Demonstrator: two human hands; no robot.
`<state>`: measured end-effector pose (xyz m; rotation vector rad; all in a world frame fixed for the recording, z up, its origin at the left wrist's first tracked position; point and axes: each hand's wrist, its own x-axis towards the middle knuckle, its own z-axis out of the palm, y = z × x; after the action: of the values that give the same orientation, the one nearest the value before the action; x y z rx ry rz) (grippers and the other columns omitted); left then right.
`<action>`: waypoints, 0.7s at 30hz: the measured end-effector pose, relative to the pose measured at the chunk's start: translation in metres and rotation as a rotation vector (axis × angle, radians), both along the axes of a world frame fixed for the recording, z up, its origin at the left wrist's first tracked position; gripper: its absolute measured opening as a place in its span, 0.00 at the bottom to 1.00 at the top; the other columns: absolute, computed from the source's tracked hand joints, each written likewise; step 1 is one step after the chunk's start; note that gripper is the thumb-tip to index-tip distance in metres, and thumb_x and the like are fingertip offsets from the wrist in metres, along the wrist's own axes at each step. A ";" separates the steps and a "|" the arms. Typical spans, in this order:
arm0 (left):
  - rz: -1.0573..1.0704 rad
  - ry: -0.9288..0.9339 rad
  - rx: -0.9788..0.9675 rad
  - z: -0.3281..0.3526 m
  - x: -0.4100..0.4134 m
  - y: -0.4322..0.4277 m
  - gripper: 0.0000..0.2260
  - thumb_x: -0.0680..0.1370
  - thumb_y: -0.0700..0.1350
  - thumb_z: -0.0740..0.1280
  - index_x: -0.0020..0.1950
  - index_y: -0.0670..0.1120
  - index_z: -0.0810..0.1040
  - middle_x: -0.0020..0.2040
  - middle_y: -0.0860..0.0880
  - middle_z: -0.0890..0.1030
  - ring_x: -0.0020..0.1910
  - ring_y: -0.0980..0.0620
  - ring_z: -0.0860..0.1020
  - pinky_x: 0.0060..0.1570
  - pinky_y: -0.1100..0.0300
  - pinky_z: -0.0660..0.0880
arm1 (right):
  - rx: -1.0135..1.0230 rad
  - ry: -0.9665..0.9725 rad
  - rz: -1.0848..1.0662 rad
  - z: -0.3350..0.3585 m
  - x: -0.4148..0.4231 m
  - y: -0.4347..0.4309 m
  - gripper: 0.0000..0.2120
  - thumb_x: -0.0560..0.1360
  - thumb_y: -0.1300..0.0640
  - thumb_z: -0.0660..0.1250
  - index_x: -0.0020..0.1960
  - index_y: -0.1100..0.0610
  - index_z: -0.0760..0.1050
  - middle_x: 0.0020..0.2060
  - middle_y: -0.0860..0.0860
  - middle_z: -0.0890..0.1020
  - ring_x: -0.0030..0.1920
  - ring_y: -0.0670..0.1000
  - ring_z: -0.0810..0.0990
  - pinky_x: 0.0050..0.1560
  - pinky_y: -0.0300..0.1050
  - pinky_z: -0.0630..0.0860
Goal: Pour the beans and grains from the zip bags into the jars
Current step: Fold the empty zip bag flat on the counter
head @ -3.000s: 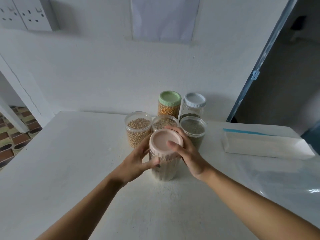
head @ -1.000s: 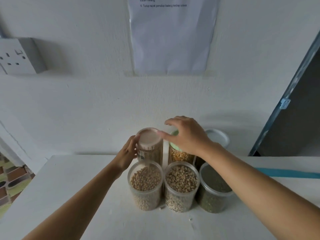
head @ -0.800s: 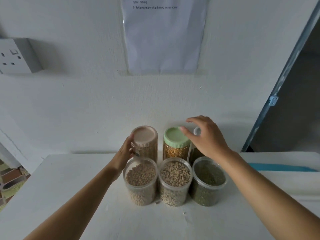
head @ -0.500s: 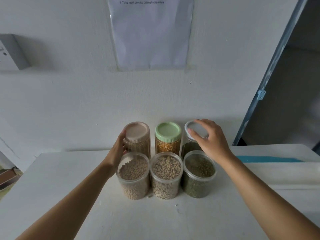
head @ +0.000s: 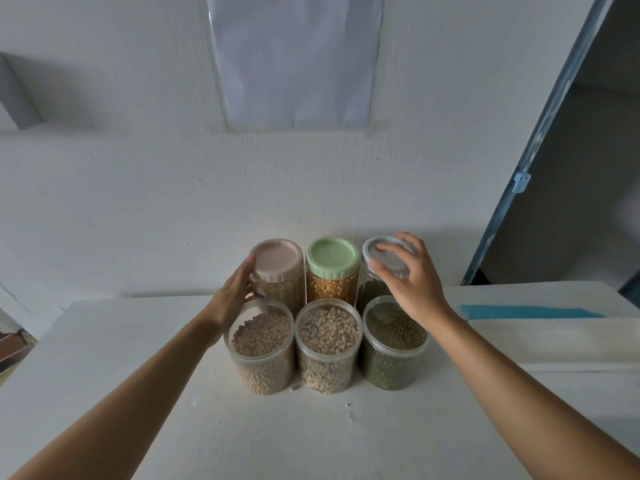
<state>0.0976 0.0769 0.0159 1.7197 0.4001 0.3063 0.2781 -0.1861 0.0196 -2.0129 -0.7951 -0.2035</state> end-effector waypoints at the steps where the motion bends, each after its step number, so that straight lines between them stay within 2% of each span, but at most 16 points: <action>1: 0.004 -0.015 0.012 -0.001 0.000 0.001 0.24 0.81 0.65 0.49 0.70 0.56 0.73 0.61 0.52 0.83 0.60 0.54 0.81 0.56 0.63 0.77 | -0.002 0.001 0.004 0.000 0.000 0.000 0.26 0.72 0.32 0.64 0.62 0.47 0.81 0.68 0.41 0.68 0.68 0.40 0.64 0.64 0.42 0.65; 4: 0.013 -0.068 0.047 -0.006 0.000 0.004 0.24 0.84 0.62 0.49 0.71 0.53 0.73 0.63 0.47 0.82 0.62 0.50 0.81 0.57 0.59 0.78 | -0.020 -0.001 0.011 0.001 -0.001 -0.002 0.30 0.71 0.29 0.62 0.62 0.47 0.81 0.71 0.45 0.69 0.69 0.40 0.65 0.62 0.42 0.67; 7: 0.017 -0.085 0.075 -0.004 -0.002 0.002 0.24 0.84 0.59 0.48 0.69 0.50 0.75 0.61 0.47 0.82 0.62 0.48 0.80 0.55 0.60 0.79 | -0.061 -0.028 -0.001 0.003 -0.002 -0.003 0.22 0.76 0.36 0.68 0.64 0.47 0.81 0.73 0.47 0.68 0.72 0.46 0.67 0.59 0.44 0.69; 9: 0.011 -0.085 0.092 -0.001 -0.004 0.000 0.25 0.84 0.59 0.48 0.69 0.49 0.76 0.60 0.47 0.83 0.63 0.48 0.80 0.57 0.59 0.79 | -0.096 -0.045 -0.001 0.003 -0.001 -0.004 0.21 0.77 0.38 0.66 0.65 0.47 0.80 0.74 0.47 0.68 0.73 0.49 0.68 0.59 0.46 0.72; 12: 0.012 -0.092 0.148 0.007 -0.009 -0.010 0.25 0.84 0.59 0.48 0.66 0.49 0.77 0.61 0.50 0.83 0.64 0.53 0.79 0.64 0.55 0.77 | -0.182 -0.074 0.007 0.004 -0.003 -0.007 0.30 0.75 0.31 0.56 0.69 0.45 0.77 0.77 0.48 0.64 0.73 0.54 0.69 0.62 0.54 0.75; 15: 0.086 -0.113 0.235 0.013 -0.016 -0.016 0.19 0.84 0.62 0.51 0.62 0.58 0.78 0.59 0.57 0.82 0.60 0.63 0.79 0.65 0.53 0.75 | -0.280 -0.098 -0.006 0.002 -0.007 -0.009 0.35 0.76 0.27 0.50 0.75 0.46 0.70 0.81 0.49 0.59 0.79 0.55 0.61 0.72 0.59 0.69; 16: 0.122 -0.117 0.276 0.015 -0.019 -0.016 0.19 0.84 0.64 0.53 0.63 0.59 0.78 0.60 0.58 0.82 0.60 0.62 0.79 0.65 0.51 0.75 | -0.290 -0.128 -0.022 0.002 -0.009 -0.011 0.36 0.78 0.27 0.49 0.76 0.47 0.69 0.81 0.50 0.59 0.80 0.55 0.57 0.74 0.60 0.66; 18: 0.196 -0.105 0.349 0.017 -0.025 -0.019 0.24 0.83 0.65 0.58 0.72 0.53 0.75 0.68 0.54 0.79 0.66 0.57 0.76 0.67 0.51 0.73 | -0.277 -0.200 -0.053 0.003 -0.016 -0.014 0.37 0.78 0.28 0.48 0.75 0.50 0.70 0.80 0.51 0.61 0.81 0.55 0.54 0.74 0.62 0.64; 21: 0.286 -0.125 0.418 0.024 -0.035 -0.030 0.21 0.84 0.56 0.61 0.75 0.50 0.72 0.73 0.51 0.74 0.71 0.52 0.72 0.67 0.55 0.70 | -0.213 -0.267 -0.034 0.008 -0.031 -0.020 0.32 0.79 0.33 0.51 0.70 0.54 0.74 0.76 0.54 0.70 0.80 0.57 0.60 0.72 0.64 0.67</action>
<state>0.0625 0.0464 0.0402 2.0366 0.5167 0.7439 0.2470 -0.2057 0.0276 -2.2301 -0.9841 -0.4301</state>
